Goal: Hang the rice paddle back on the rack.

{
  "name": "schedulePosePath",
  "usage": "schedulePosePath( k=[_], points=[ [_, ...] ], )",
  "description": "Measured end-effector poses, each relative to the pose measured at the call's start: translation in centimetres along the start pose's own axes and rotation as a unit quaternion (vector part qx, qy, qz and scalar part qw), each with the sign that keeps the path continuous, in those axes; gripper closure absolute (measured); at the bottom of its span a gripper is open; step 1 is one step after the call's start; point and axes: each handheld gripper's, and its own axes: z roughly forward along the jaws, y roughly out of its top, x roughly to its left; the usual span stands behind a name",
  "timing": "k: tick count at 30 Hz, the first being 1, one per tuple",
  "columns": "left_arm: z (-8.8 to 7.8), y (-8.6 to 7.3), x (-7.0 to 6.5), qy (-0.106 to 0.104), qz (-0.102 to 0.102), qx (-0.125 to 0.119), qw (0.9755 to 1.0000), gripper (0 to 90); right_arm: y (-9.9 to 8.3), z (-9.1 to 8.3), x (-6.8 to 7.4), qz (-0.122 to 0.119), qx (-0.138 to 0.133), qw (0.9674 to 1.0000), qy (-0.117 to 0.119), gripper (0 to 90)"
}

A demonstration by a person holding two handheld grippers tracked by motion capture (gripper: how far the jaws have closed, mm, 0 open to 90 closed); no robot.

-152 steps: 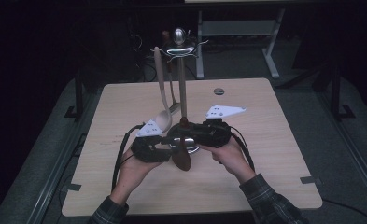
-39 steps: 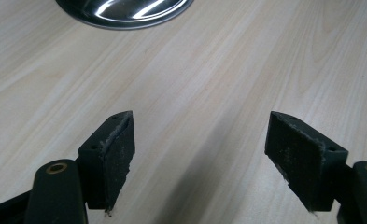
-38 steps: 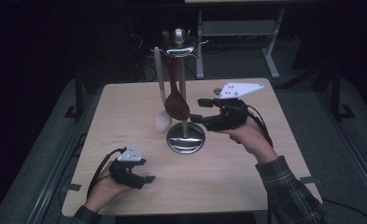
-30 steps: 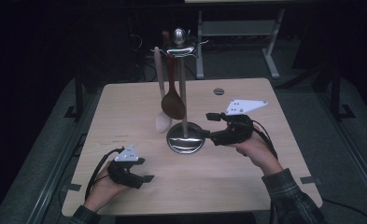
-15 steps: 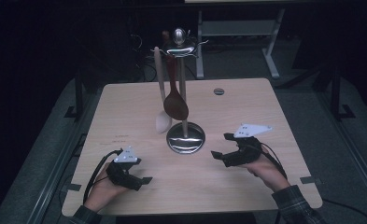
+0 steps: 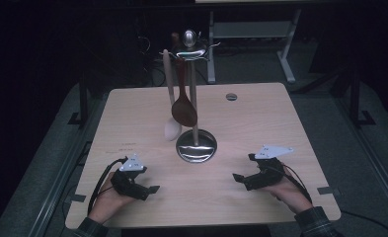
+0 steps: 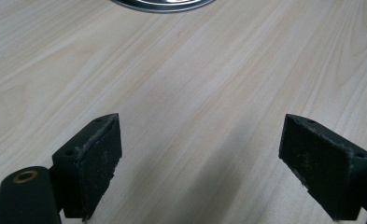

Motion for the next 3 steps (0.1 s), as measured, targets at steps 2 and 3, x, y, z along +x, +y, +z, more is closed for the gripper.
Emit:
schedulePosePath(
  k=[2, 3],
  points=[
    [-0.02, 0.0, 0.04, 0.0, 0.002, 0.001, 1.0, 12.7, 0.02, 0.0, -0.01, -0.001, -0.001, 1.0, 0.001, 4.1],
    [-0.01, 0.01, 0.05, 0.0, 0.002, 0.0, 1.0, 12.7, -0.01, 0.0, -0.01, 0.0, -0.002, 1.0, 0.002, 4.1]
  ],
)
